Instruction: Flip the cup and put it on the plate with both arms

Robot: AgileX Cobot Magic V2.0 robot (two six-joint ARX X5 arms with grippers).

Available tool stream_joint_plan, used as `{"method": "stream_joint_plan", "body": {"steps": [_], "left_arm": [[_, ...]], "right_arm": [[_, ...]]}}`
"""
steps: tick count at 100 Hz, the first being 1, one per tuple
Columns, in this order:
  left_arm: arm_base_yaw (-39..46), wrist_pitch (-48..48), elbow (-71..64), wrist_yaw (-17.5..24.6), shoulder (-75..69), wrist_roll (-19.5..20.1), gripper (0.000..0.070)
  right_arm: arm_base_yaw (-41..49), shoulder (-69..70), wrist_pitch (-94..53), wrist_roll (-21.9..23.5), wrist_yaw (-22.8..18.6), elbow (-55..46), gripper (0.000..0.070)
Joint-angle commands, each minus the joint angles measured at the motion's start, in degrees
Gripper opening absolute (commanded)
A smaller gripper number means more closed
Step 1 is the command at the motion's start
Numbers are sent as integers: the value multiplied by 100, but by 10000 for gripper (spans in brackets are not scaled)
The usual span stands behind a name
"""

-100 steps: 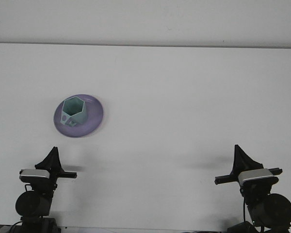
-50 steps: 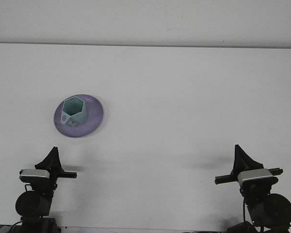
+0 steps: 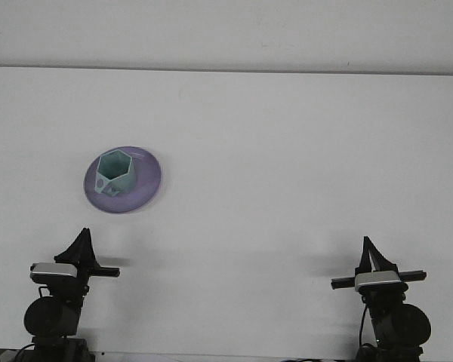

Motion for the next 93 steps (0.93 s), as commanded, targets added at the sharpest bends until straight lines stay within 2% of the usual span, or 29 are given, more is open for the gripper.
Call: {"method": "stream_joint_plan", "body": {"steps": [1,23,93], "left_arm": [[-2,74,-109,4,-11,92,15],[-2,70,-107,4,-11,90,15],[-2,72,-107,4,-11,92,15]], "right_arm": [[-7,-31,240,-61,24,-212,0],[-42,-31,422,-282,15,-448,0],[-42,-31,422,-278,4,-448,0]]}}
